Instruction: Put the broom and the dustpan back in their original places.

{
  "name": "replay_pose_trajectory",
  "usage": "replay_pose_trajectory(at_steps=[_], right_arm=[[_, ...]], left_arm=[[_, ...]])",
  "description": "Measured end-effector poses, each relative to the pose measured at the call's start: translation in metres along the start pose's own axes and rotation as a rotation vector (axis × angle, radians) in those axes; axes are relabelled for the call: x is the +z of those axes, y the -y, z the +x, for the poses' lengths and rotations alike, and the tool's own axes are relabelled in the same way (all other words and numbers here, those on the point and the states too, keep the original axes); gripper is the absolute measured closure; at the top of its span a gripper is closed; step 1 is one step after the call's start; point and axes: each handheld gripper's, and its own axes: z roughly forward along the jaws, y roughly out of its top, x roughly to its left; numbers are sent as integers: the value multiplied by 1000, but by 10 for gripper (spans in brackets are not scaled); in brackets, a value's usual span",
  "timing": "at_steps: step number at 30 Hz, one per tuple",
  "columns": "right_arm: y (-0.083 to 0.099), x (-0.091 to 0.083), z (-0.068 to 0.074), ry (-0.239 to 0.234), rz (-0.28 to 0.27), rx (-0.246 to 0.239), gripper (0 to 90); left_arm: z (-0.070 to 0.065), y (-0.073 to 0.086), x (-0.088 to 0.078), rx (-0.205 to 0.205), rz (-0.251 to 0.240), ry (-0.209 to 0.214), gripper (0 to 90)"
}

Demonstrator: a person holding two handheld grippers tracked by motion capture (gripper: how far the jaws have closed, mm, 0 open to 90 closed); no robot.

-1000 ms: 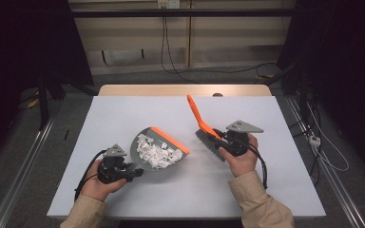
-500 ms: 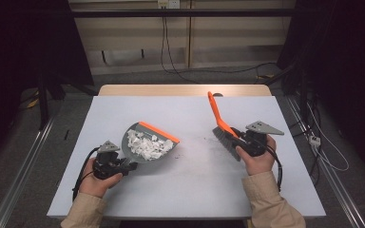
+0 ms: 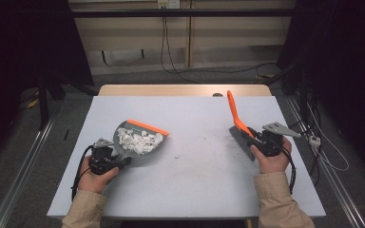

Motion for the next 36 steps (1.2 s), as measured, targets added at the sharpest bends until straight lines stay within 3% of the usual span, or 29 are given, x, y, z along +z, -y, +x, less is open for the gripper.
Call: replay_pose_trajectory(at_steps=[10, 16, 19, 21, 23, 27, 33, 36], right_arm=[[5, -9, -19, 65, 5, 0, 713], [10, -19, -35, 140, 7, 4, 713], [12, -23, -40, 195, 18, -18, 712], [14, -24, -38, 235, 40, -61, 709], [18, -23, -37, 251, 53, -66, 708], [19, -22, -31, 238, 56, -66, 700], [18, -22, -17, 145, 17, -16, 650], [19, -20, -11, 83, 13, 6, 584]], left_arm=[[12, -2, 5, -68, -1, -75, 628], [21, -3, 8, -106, -3, -134, 627], [23, -2, 10, -99, -6, -155, 626], [22, -2, 10, -101, -15, -150, 623], [20, -1, 10, -112, -32, -144, 605], [16, 1, 9, -117, -49, -118, 504], [11, 5, -3, -126, -94, -77, 393], [9, 7, -9, -127, -128, -53, 312]])
